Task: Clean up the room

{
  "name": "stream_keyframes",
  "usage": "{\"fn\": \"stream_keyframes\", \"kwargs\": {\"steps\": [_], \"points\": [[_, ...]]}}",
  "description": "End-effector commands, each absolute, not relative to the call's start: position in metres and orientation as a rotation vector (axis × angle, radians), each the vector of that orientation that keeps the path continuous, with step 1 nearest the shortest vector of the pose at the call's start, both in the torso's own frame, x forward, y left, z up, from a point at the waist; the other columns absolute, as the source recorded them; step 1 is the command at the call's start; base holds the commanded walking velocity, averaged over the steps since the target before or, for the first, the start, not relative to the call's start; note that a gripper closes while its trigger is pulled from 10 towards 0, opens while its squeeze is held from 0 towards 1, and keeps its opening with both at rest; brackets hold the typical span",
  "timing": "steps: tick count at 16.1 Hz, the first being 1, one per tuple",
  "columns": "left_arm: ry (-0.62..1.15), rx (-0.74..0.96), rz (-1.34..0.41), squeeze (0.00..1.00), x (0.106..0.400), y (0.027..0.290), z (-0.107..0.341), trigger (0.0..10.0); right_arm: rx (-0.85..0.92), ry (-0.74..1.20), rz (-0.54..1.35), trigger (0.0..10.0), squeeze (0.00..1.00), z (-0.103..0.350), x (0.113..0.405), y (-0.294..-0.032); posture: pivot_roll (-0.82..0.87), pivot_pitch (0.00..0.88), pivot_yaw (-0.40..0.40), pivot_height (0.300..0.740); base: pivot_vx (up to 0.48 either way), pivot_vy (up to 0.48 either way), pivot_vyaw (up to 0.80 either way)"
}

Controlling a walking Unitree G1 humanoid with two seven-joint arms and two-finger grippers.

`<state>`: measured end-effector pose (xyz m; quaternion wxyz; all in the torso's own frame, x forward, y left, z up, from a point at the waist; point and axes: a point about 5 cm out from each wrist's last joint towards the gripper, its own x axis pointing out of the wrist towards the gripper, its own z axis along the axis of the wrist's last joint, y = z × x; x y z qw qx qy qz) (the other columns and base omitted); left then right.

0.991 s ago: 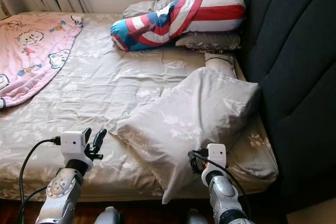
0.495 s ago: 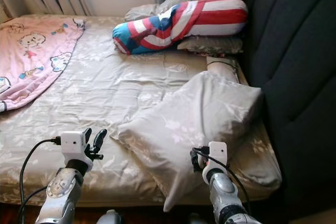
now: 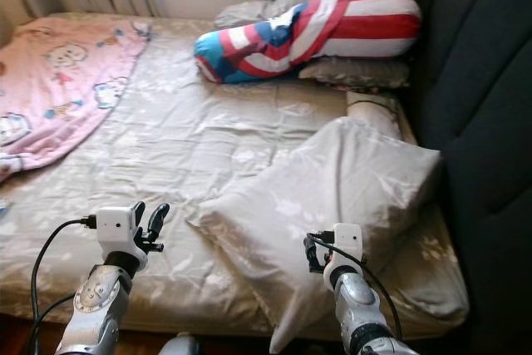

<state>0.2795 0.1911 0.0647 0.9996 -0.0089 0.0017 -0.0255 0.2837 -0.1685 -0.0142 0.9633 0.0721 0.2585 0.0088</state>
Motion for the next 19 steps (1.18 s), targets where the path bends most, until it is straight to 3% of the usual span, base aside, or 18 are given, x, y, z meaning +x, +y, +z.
{"fn": "stream_keyframes", "kwargs": {"steps": [1,6,7,12,13,14,19], "points": [[0.011,-0.014,-0.056,0.00,0.279,0.190,0.064,10.0,0.185,0.576,-0.003,10.0,0.00,-0.021,0.278,-0.172,0.04,0.105,-0.007,0.663,0.000,0.000,0.00],[0.004,-0.011,-0.063,0.00,0.278,0.191,0.066,10.0,0.347,0.648,-0.104,10.0,0.00,-0.016,0.289,-0.164,0.06,0.099,-0.002,0.663,0.000,0.000,0.00],[0.003,-0.009,-0.064,0.00,0.277,0.192,0.066,10.0,0.403,0.651,-0.117,10.0,1.00,-0.013,0.293,-0.161,0.06,0.101,0.001,0.663,0.000,0.000,0.00],[-0.002,0.000,-0.068,0.00,0.273,0.195,0.070,10.0,0.460,0.651,-0.083,10.0,1.00,-0.004,0.303,-0.154,0.09,0.124,0.010,0.663,0.000,0.000,0.00],[-0.005,0.002,-0.068,0.00,0.272,0.196,0.071,10.0,0.456,0.657,-0.085,10.0,0.31,-0.004,0.303,-0.153,0.10,0.131,0.013,0.663,0.000,0.000,0.00],[-0.008,0.006,-0.068,0.00,0.271,0.197,0.073,10.0,0.448,0.659,-0.086,10.0,0.00,-0.004,0.304,-0.153,0.11,0.138,0.017,0.663,0.000,0.000,0.00],[-0.016,0.024,-0.075,0.00,0.260,0.204,0.084,10.0,0.451,0.663,-0.125,10.0,0.00,0.006,0.314,-0.146,0.15,0.207,0.033,0.663,0.000,0.000,0.00]]}}
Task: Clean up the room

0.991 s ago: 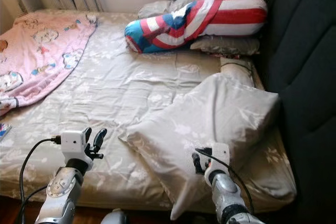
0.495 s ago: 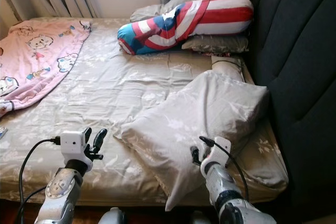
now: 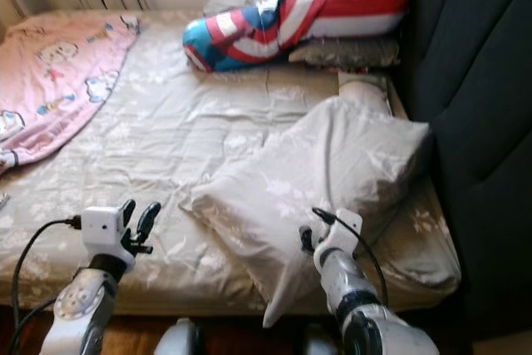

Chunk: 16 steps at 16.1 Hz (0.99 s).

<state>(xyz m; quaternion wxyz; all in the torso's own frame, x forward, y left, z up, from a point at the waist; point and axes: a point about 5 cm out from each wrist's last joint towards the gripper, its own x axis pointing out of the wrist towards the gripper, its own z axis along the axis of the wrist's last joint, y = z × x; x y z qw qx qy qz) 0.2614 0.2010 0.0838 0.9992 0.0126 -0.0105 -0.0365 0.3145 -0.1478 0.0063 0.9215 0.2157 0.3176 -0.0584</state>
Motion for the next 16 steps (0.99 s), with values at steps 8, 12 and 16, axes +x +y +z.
{"fn": "stream_keyframes", "kwargs": {"steps": [8,12,16], "points": [[-0.004,0.039,-0.093,0.00,0.247,0.202,0.098,10.0,0.446,0.700,-0.182,10.0,0.00,0.006,0.315,-0.140,0.17,0.274,0.053,0.663,0.000,0.000,0.00],[0.012,0.034,-0.104,0.00,0.249,0.199,0.097,10.0,0.440,0.702,-0.209,10.0,0.00,0.004,0.313,-0.142,0.14,0.274,0.056,0.663,0.000,0.000,0.00],[0.015,0.028,-0.112,0.00,0.250,0.195,0.097,10.0,0.479,0.750,-0.198,10.0,0.00,-0.004,0.305,-0.138,0.15,0.267,0.051,0.663,0.000,0.000,0.00]]}}
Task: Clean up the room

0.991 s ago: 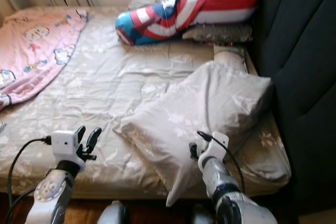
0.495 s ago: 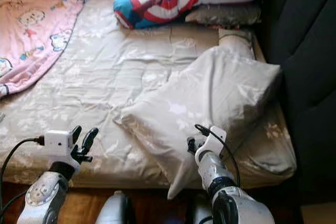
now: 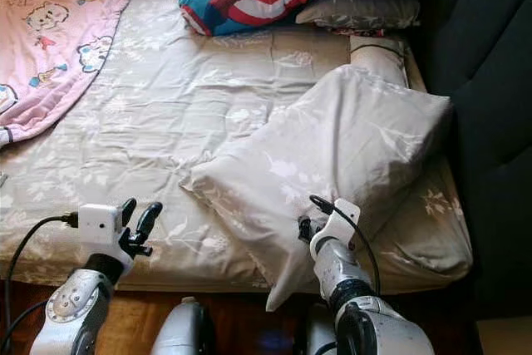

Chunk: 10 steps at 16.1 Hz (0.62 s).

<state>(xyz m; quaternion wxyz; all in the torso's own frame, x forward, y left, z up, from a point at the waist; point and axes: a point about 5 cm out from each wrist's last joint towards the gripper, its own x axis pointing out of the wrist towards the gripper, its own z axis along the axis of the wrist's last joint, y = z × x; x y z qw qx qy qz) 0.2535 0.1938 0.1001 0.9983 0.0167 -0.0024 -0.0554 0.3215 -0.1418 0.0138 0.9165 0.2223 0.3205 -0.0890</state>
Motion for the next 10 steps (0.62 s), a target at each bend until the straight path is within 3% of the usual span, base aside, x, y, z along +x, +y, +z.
{"fn": "stream_keyframes", "kwargs": {"steps": [1,2,10], "points": [[0.013,0.030,-0.110,0.00,0.2491,0.1954,0.0984,10.0,0.473,0.754,-0.199,8.3,0.00,-0.0056,0.3034,-0.1370,0.15,0.270,0.050,0.663,0.000,0.000,0.00],[0.014,0.031,-0.109,0.00,0.2486,0.1959,0.0984,10.0,0.473,0.750,-0.198,0.0,0.00,-0.0056,0.3034,-0.1367,0.15,0.270,0.050,0.663,0.000,0.000,0.00],[0.030,0.049,-0.099,0.00,0.2393,0.2022,0.0996,10.0,0.449,0.781,-0.179,0.0,0.00,-0.0138,0.2949,-0.1370,0.17,0.309,0.061,0.663,0.000,0.000,0.00]]}}
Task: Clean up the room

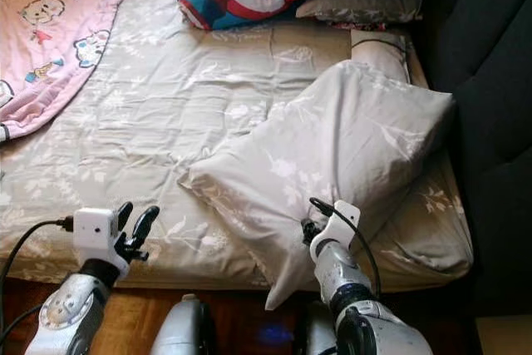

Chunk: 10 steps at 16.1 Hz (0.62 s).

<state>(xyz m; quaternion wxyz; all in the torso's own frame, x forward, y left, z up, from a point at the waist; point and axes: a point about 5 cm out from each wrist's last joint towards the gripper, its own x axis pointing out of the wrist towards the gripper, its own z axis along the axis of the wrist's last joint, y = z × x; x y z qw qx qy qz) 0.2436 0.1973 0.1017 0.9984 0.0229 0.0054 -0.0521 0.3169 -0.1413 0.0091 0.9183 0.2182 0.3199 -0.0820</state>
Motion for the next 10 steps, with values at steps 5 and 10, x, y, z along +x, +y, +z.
{"fn": "stream_keyframes", "kwargs": {"steps": [5,10], "points": [[0.058,0.056,-0.091,0.00,0.225,0.206,0.099,10.0,0.460,0.791,-0.169,0.0,0.00,-0.019,0.289,-0.137,0.20,0.336,0.069,0.663,0.000,0.000,0.00],[0.063,0.061,-0.092,0.00,0.226,0.206,0.100,10.0,0.472,0.741,-0.134,0.0,0.00,-0.014,0.294,-0.137,0.19,0.333,0.072,0.663,0.000,0.000,0.00]]}}
